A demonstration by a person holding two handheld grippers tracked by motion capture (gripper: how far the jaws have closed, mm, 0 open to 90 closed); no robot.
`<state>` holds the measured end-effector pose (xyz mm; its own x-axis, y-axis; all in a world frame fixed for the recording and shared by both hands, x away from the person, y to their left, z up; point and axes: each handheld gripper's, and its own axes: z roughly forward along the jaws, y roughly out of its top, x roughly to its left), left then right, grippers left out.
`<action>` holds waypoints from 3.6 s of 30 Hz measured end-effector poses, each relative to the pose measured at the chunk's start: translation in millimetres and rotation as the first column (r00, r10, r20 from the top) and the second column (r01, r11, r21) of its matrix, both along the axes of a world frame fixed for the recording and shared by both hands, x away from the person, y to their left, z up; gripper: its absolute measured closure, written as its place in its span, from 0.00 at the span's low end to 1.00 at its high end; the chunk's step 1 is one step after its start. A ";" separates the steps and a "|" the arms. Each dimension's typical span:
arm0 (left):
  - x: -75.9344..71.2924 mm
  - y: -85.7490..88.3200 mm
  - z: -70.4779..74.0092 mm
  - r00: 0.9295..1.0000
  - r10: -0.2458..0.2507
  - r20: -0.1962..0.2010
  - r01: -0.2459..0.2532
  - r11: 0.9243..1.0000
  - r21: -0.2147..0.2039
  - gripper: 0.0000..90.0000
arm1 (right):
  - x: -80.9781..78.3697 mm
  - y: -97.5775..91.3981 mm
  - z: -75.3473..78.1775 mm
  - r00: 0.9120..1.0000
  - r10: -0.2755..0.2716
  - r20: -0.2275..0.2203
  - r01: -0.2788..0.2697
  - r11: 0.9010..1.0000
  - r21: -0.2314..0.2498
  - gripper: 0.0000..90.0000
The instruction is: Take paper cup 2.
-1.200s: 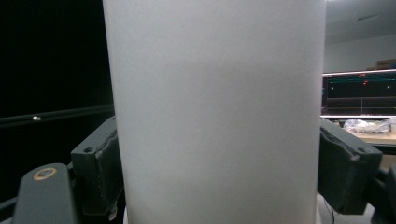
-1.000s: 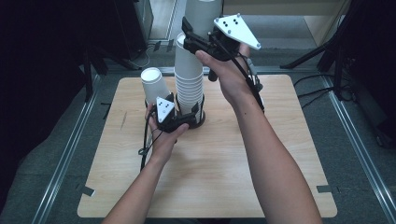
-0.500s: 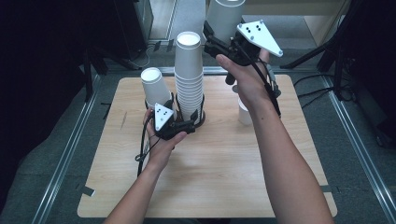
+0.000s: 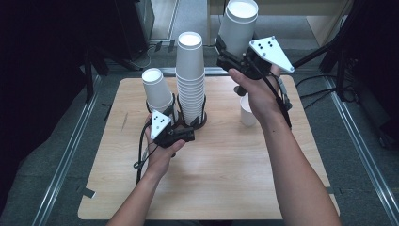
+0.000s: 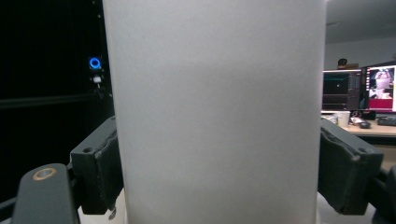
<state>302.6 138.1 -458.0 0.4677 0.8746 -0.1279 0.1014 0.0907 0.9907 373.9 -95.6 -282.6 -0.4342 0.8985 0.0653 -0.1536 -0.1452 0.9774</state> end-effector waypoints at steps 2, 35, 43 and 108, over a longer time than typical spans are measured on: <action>-3.3 -0.1 1.1 0.999 -0.010 0.038 0.011 0.999 -0.031 0.00 | -0.7 -1.1 -5.3 1.000 -0.001 -0.006 0.001 1.000 -0.005 0.17; -14.2 17.2 3.4 0.984 -0.124 -0.126 0.131 0.990 0.051 0.01 | -9.4 -3.3 -59.6 0.999 -0.039 0.005 0.039 0.987 -0.154 0.17; -11.9 20.2 4.3 0.970 -0.169 -0.176 0.184 0.980 0.072 0.01 | -14.6 -6.1 -72.1 0.999 -0.048 0.017 0.051 0.982 -0.183 0.17; -14.5 9.5 15.2 0.902 -0.317 -0.294 0.360 0.928 0.101 0.03 | -69.5 33.6 -220.2 0.987 0.107 0.121 0.009 0.713 -0.701 0.17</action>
<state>288.2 147.6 -442.7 0.7054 0.6880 -0.1708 0.3625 -0.1430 0.9209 304.4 -62.0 -502.7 -0.4308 0.6397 -0.6365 -0.3104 0.5572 0.7701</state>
